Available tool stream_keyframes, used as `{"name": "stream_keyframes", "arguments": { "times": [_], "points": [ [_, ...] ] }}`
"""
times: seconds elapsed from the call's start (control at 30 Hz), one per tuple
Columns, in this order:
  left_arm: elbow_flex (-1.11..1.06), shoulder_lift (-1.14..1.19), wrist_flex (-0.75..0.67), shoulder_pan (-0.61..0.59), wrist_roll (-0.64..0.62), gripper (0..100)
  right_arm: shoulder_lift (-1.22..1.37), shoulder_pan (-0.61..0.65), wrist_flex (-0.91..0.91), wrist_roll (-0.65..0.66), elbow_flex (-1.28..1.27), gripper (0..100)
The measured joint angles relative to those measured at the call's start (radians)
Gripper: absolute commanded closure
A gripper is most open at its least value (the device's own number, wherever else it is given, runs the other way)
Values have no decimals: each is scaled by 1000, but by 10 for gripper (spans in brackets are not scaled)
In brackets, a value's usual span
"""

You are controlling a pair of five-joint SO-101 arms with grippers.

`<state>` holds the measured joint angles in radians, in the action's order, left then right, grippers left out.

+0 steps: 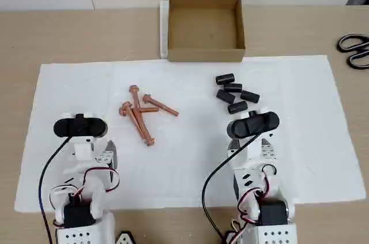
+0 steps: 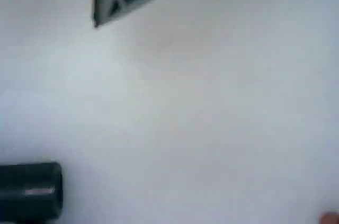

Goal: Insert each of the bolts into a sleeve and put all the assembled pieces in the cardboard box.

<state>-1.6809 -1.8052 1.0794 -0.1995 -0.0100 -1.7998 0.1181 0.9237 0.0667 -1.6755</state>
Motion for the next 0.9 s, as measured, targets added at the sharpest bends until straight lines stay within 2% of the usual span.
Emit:
{"name": "stream_keyframes", "arguments": {
  "times": [0.9],
  "points": [
    [11,0,-2,0,3,853,0,0,0,0,0,828]
  ]
}}
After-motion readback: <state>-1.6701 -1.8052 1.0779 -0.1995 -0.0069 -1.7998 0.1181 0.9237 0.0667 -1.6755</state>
